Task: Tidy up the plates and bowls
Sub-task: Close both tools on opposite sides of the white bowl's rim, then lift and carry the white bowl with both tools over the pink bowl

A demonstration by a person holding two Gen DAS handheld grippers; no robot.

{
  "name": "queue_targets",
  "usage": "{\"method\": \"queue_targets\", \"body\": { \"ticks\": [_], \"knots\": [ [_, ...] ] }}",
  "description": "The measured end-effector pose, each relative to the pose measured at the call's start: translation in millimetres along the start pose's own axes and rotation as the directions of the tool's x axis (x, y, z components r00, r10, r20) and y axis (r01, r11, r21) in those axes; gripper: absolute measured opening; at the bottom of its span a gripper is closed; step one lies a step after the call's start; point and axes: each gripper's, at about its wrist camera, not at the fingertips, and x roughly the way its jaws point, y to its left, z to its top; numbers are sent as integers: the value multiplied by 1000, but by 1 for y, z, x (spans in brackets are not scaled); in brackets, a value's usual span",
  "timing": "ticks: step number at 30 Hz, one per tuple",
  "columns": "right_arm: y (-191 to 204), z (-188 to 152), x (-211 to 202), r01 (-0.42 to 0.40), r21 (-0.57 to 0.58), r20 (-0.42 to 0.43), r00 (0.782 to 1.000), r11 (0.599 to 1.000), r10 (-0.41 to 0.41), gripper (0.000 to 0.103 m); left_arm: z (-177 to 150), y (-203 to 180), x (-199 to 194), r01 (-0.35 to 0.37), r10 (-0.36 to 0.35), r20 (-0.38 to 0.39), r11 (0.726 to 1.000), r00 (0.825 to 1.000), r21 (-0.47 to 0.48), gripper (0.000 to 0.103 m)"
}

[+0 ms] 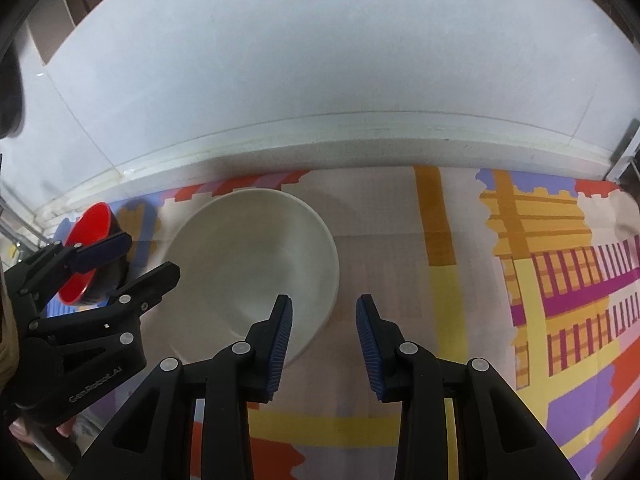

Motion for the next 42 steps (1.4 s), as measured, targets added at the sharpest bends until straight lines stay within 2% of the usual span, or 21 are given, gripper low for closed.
{"method": "queue_targets", "body": {
  "ticks": [2,4,8,11,16,24,30,42],
  "knots": [
    [0,0,4,-4,3,-8,1000,1000,4,33,0,0,4,2,-2,-11,1000,1000,-1,48],
    [-1,0,8,-11,8,-18,1000,1000,11,27,-1,-1,8,2,-2,-22,1000,1000,1,42],
    [-1,-1,12,-20,13,-26,999,1000,20,18,-1,-3,13,12,-11,-45,1000,999,13,24],
    [-1,-1,13,-25,20,-21,999,1000,25,16,-2,-6,15,31,-29,-55,999,998,21,15],
    [-1,-1,13,-29,34,-22,999,999,29,15,-2,-12,14,-1,3,-49,1000,999,31,14],
    [-4,-3,0,-30,50,-14,999,998,31,14,-5,-14,-9,19,-18,-30,1000,999,10,14],
    [-3,-10,-27,-23,56,10,1000,998,22,14,-12,-21,-41,41,-41,9,999,999,0,14],
    [-4,-47,-90,-15,84,69,998,996,9,14,-37,-43,-108,86,-84,98,996,992,-15,13]
  ]
}}
